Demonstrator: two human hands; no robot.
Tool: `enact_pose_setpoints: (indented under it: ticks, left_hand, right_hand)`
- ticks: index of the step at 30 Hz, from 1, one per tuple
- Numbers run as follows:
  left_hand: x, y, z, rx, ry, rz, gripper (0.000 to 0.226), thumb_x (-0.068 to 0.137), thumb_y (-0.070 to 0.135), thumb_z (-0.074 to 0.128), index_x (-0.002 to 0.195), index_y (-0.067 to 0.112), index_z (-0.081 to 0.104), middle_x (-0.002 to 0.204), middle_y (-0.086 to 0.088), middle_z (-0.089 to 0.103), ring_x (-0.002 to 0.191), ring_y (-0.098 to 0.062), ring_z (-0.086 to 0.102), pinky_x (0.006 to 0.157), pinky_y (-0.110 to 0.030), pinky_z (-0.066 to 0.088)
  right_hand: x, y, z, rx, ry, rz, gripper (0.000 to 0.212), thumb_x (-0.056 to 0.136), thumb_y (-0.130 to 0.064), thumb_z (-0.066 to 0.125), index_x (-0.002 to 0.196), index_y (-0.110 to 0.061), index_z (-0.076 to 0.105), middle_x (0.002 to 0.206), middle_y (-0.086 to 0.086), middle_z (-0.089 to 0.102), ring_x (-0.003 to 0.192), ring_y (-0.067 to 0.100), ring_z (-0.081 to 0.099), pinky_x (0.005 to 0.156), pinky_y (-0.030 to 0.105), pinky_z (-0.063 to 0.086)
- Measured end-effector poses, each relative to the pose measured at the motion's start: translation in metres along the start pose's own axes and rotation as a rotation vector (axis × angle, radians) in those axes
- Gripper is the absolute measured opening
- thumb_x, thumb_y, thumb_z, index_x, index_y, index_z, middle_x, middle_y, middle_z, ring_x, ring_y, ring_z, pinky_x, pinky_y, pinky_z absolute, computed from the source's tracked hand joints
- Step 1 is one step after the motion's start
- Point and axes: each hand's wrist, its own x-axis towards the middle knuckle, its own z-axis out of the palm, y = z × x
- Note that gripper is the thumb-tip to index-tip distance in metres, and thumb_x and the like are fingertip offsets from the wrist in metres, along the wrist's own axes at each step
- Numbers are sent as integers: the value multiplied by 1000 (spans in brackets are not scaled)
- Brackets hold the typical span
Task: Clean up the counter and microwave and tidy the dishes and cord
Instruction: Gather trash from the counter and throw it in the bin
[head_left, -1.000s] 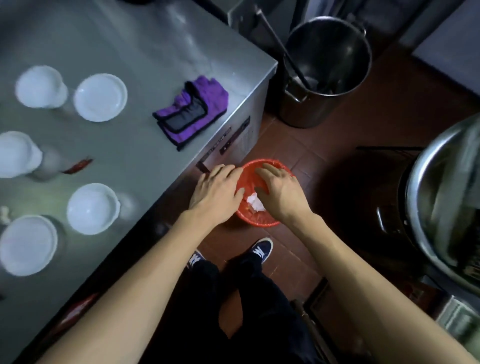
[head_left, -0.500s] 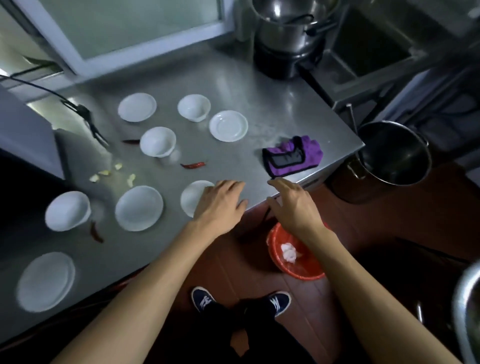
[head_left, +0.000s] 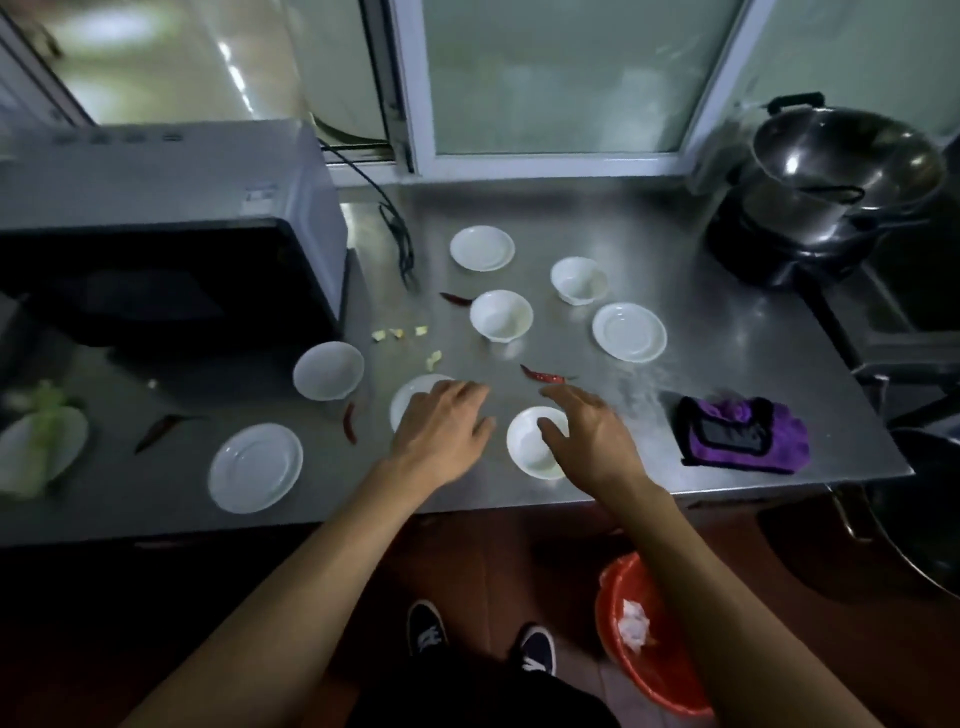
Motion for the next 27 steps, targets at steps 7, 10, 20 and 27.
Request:
enact_pose_setpoints:
  ticks: [7, 10, 20, 27]
  left_hand:
    - [-40, -14, -7, -7, 34, -223, 38, 96, 35, 54, 129, 17, 56, 130, -2, 62, 116, -26, 56, 94, -45, 47]
    - [-62, -24, -7, -56, 55, -327, 43, 95, 33, 54, 134, 15, 55, 131, -6, 62, 116, -28, 57, 93, -45, 48]
    - [-140, -87, -11, -106, 99, -610, 52, 101, 38, 47, 148, 18, 42, 151, -5, 45, 138, -25, 39, 112, -44, 36]
    - [-178, -164, -19, -131, 138, -633, 52, 100, 37, 49, 148, 19, 42, 151, -5, 45, 137, -24, 39, 111, -45, 35]
  right_hand:
    - [24, -27, 18, 19, -145, -206, 41, 94, -24, 62, 134, -16, 58, 135, 7, 61, 125, 31, 55, 102, 46, 46]
    - [28, -44, 28, 29, -196, -290, 42, 93, -24, 63, 133, -16, 58, 133, 7, 62, 120, 32, 57, 98, 47, 48]
    - [27, -129, 81, 19, -328, -484, 41, 94, -24, 62, 134, -16, 58, 134, 3, 63, 123, 27, 56, 103, 41, 44]
    - [24, -203, 126, -20, -342, -517, 40, 93, -25, 65, 132, -17, 60, 126, 5, 66, 113, 27, 62, 95, 44, 52]
